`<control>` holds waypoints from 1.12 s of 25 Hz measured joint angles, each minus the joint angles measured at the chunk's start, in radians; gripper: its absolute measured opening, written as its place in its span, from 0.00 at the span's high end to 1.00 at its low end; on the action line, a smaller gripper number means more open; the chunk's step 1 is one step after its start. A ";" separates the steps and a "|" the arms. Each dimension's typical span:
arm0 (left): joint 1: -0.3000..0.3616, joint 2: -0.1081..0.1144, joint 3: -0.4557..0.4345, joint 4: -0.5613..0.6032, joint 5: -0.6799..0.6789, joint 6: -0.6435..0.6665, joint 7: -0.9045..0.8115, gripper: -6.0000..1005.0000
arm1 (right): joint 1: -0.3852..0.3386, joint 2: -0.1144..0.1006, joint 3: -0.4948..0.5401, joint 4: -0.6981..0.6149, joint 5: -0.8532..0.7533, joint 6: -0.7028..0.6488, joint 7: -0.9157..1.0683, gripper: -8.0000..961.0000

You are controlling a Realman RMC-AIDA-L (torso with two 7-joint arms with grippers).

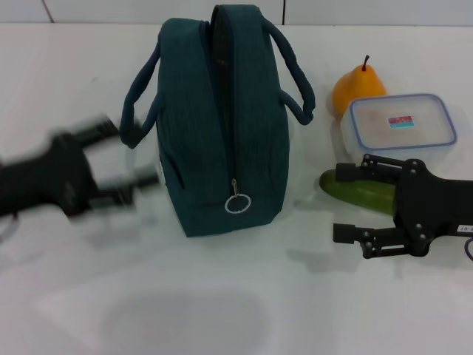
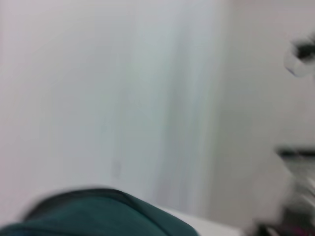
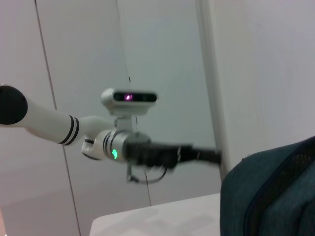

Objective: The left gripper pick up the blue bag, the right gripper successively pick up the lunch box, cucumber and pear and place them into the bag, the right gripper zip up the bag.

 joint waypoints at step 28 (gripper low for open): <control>-0.246 0.007 -0.093 0.249 0.278 -0.307 -1.072 0.12 | -0.084 -0.026 0.154 -0.009 0.003 -0.106 -0.036 0.11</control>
